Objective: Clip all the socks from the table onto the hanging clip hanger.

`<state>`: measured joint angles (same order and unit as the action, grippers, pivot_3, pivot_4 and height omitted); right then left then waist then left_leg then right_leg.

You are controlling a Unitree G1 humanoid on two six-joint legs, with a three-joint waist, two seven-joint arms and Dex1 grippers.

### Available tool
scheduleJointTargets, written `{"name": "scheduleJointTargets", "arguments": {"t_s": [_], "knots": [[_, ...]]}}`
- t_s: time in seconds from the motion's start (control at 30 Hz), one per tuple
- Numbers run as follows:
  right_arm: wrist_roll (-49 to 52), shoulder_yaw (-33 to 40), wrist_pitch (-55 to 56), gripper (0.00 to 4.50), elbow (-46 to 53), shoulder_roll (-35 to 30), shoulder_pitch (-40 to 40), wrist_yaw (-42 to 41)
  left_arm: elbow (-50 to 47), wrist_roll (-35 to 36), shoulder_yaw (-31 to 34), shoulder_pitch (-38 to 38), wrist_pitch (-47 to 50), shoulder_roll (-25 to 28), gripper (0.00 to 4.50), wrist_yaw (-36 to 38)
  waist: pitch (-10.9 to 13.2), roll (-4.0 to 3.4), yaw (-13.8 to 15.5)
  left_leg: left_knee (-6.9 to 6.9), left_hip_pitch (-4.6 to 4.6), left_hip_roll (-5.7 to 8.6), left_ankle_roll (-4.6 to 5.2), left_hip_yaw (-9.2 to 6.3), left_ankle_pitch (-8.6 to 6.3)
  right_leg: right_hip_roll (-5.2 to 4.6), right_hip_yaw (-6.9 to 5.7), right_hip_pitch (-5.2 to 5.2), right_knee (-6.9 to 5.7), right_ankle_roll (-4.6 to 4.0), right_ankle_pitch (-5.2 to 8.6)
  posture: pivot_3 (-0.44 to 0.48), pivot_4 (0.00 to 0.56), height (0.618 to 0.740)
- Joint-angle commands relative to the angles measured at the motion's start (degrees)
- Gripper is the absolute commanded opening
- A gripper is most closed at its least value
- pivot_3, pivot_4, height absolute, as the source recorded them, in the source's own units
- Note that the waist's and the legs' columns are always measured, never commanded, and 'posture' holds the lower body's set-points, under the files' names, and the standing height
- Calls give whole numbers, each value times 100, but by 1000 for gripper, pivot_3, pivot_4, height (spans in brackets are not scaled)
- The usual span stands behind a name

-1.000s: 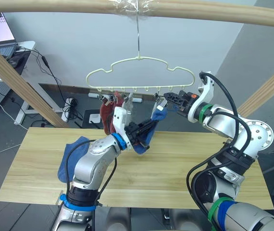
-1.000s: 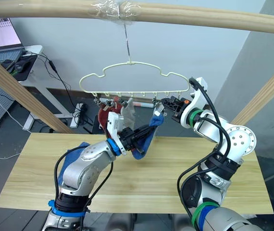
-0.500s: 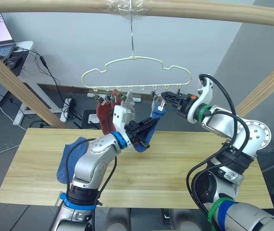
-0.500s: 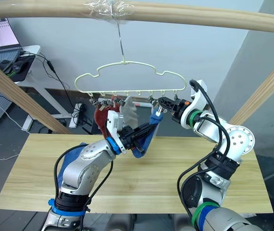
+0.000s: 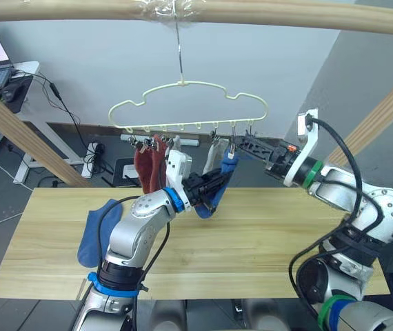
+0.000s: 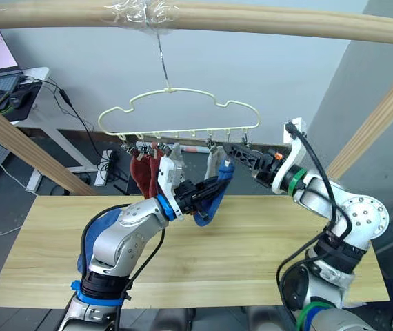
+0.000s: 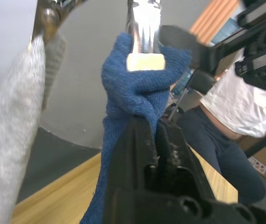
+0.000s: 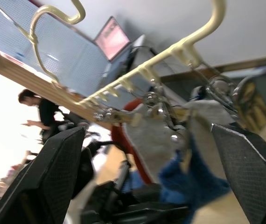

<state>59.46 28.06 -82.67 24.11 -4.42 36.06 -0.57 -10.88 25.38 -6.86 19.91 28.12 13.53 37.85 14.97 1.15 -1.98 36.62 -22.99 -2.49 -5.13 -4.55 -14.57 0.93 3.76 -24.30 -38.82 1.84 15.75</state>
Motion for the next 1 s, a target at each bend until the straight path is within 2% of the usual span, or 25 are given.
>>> {"name": "scheduleJointTargets", "arguments": {"t_s": [0.03, 0.17, 0.27, 0.33, 0.43, 0.47, 0.57, 0.6, 0.63, 0.73, 0.8, 1.0], "knots": [[-617, -826, 950, 4500, 508, -206, -450, -219, -202, 209, 54, -146, 44, 47, 1781, 144, 0, 0, -23, 0, 0, -1, 0, 3, 0, 1, 3, -2, -4, 0, 0, 39, 243, 740], [-1766, -2168, 2127, 4500, 824, -789, -1203, -608, -423, 459, 164, -350, 240, 241, 3021, 291, 2, 2, -28, -3, 1, -2, -1, 6, 0, 1, 7, -6, -3, 4, 2, 39, 246, 740], [-2306, -2535, 2814, 4500, 766, -774, -1431, -545, -630, 691, 348, -396, 425, 458, 3930, 346, 6, 3, -31, -1, 0, -2, -1, 7, 0, 1, 9, -7, -3, 5, 3, 39, 246, 740], [-2961, -2931, 3507, 4500, 720, -986, -1517, -648, -751, 801, 555, -415, 655, 714, 4444, 316, 7, 3, -30, 0, 1, -2, -2, 7, 1, 1, 11, -7, -4, 5, 3, 51, 244, 740], [-3741, -3262, 4430, 4500, 627, -1082, -1673, -609, -976, 974, 853, -420, 1096, 1209, 4444, 265, 8, 5, -28, 3, 2, -1, -2, 9, 1, 1, 14, -7, -2, 5, 3, 66, 246, 740], [-3904, -3285, 4705, 4326, 592, -1012, -1708, -545, -1049, 1096, 959, -384, 1242, 1329, 4479, 251, 9, 5, -22, 2, 3, -2, -2, 9, 1, 2, 12, -7, -2, 6, 3, 66, 246, 740], [-4393, -3479, 5199, 3574, 523, -864, -1753, -402, -1219, 1509, 1304, -193, 1619, 1540, 4500, 179, 17, 6, -3, 1, 1, -3, -2, 9, 1, 1, 12, -8, -1, 8, 5, 66, 246, 740], [-4628, -3592, 5306, 3086, 486, -839, -1753, -325, -1282, 1523, 1362, -143, 1609, 1625, 4500, 199, 18, 9, 6, 1, 0, -3, -3, 10, 1, 0, 14, -8, -1, 8, 5, 66, 246, 740], [-4765, -3676, 5381, 2858, 423, -779, -1747, -288, -1346, 1471, 1368, -131, 1517, 1731, 4500, 277, 19, 11, 14, 1, 0, -3, -3, 10, 1, 0, 14, -8, 0, 8, 5, 66, 246, 740], [-5032, -3780, 5554, 2858, 237, -509, -1701, -115, -1533, 1316, 1333, -142, 1220, 2002, 4500, 485, 20, 11, 15, -1, 2, -4, -4, 10, 1, 0, 15, -8, 1, 8, 5, 66, 246, 740], [-5183, -3803, 5661, 2858, 116, -325, -1644, -18, -1701, 1416, 1345, -125, 1180, 2109, 4500, 568, 26, 13, 27, -2, 3, -5, -5, 9, 2, -1, 15, -8, -1, 7, 5, 98, 253, 740], [-5498, -3693, 5815, 2858, -151, -39, -1494, 136, -1837, 1712, 1356, 113, 1293, 1982, 4500, 371, 28, 14, 45, 0, 2, -4, -5, 9, 2, -1, 14, -8, -3, 7, 5, 103, 252, 740]]}}
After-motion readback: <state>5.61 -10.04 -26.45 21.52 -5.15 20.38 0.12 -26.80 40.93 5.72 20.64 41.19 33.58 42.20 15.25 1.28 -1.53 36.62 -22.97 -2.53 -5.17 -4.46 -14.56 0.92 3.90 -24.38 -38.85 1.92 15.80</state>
